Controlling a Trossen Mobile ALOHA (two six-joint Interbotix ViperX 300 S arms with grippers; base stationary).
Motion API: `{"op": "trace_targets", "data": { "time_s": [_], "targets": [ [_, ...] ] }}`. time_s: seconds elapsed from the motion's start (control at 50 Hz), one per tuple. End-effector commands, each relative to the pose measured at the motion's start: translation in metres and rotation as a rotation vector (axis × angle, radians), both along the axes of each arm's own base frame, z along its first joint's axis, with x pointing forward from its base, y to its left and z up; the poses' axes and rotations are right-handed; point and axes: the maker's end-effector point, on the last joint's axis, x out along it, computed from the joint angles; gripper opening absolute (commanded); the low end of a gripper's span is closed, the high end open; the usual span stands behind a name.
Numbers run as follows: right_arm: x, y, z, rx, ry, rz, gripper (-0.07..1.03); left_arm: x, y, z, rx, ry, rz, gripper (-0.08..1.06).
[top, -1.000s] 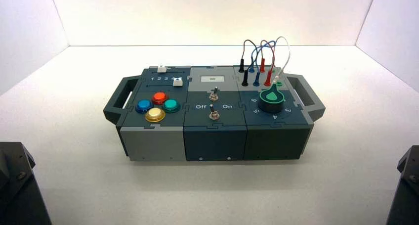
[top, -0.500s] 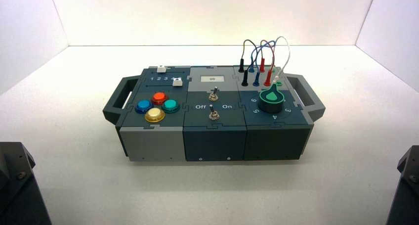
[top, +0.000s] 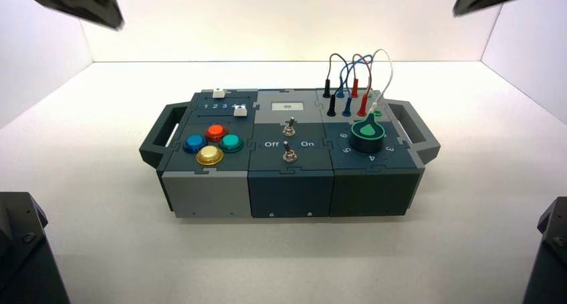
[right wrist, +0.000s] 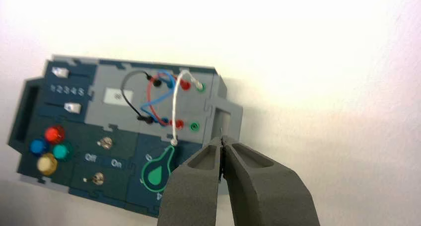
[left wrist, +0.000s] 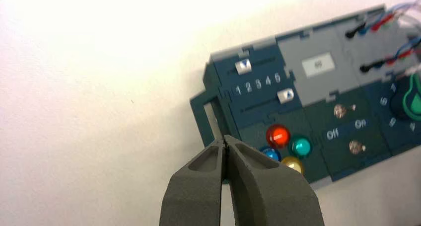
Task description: Move the box away.
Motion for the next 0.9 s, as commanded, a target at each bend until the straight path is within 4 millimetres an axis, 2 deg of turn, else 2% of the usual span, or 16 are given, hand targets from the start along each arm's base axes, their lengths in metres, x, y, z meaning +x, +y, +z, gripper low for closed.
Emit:
{"op": "trace_targets", "data": {
  "time_s": [0.02,0.26,0.5,0.9],
  "targets": [
    [0.009,0.005,-0.002,-0.004,0.022,0.009,-0.02,0.007,-0.006,0.003,0.005,0.008,-0.016,-0.03],
    [0.015,0.007,-0.027,-0.032,0.123,0.012,-0.02,0.012,-0.010,-0.004,0.024,0.044,-0.035,-0.03],
    [0.020,0.009,-0.038,-0.036,0.158,0.007,-0.02,0.024,-0.015,-0.014,0.051,0.105,-0.045,-0.03],
    [0.026,0.011,-0.059,-0.040,0.221,-0.003,-0.02,0.035,-0.032,-0.061,0.129,0.297,-0.096,-0.03]
  ]
}}
